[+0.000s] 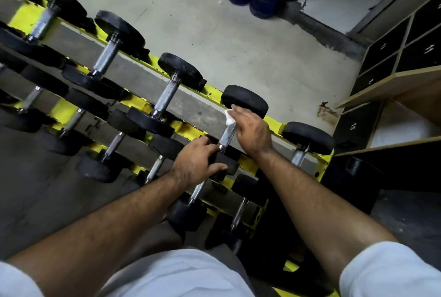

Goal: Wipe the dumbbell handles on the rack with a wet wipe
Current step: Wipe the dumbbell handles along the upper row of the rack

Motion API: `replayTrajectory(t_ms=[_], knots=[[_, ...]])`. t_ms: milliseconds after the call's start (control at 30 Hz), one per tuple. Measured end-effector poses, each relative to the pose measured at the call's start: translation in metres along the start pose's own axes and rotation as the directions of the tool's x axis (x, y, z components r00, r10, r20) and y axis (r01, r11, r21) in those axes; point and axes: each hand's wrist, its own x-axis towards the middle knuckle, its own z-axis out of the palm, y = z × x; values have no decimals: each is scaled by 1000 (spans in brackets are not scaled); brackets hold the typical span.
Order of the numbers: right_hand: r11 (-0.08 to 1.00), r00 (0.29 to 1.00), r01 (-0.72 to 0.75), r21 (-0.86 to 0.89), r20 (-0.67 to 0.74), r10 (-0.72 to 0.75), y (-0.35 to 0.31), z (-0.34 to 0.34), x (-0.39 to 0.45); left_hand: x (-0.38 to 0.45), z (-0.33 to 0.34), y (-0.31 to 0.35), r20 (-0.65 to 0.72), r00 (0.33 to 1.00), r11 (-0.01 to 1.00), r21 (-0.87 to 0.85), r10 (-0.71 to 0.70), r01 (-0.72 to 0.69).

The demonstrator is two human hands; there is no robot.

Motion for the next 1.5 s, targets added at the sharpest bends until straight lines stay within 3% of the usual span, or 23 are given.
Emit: replayTrajectory(t_ms=[100,233,433,633,767,967,1100,1233,1300,1400,1433,1500], knots=[[996,998,64,-58,32,-63,12,13,-1,1,2,-2,-29,1000,1000,27,4,-3],[965,965,148,-218,244,-93,14,22,-8,1,1,-3,-51,999,998,61,14,-11],[935,953,185,-303,289,-94,13,17,-18,2,1,1,-46,999,997,78,10,-7],[970,971,93,-226,234,-39,13,20,-20,3,-1,1,-23,1000,997,82,6,-4],[952,929,295,-76,257,-267,18,23,-30,3,-3,1,-16,1000,997,76,-11,12],[972,965,210,-101,182,-189,33,11,-20,-3,0,0,-27,999,1000,7,-28,28],[924,887,383,-13,283,-364,34,18,-35,-3,0,-5,0,1000,999,-33,-27,27],[965,960,232,-119,188,-208,41,7,-12,-1,-1,-7,12,1000,1000,-23,-14,14],[954,932,293,-69,241,-269,27,15,-25,-2,-4,-8,-2,1000,997,-71,-19,18],[860,812,510,-15,339,-475,24,14,-35,-7,-6,-14,-71,997,978,-210,-30,14],[850,802,526,-32,352,-483,30,10,-29,-10,-5,-16,-88,995,968,-250,-53,29],[890,862,445,-101,318,-395,41,2,-14,-13,-4,-20,-86,991,954,-290,-102,74]])
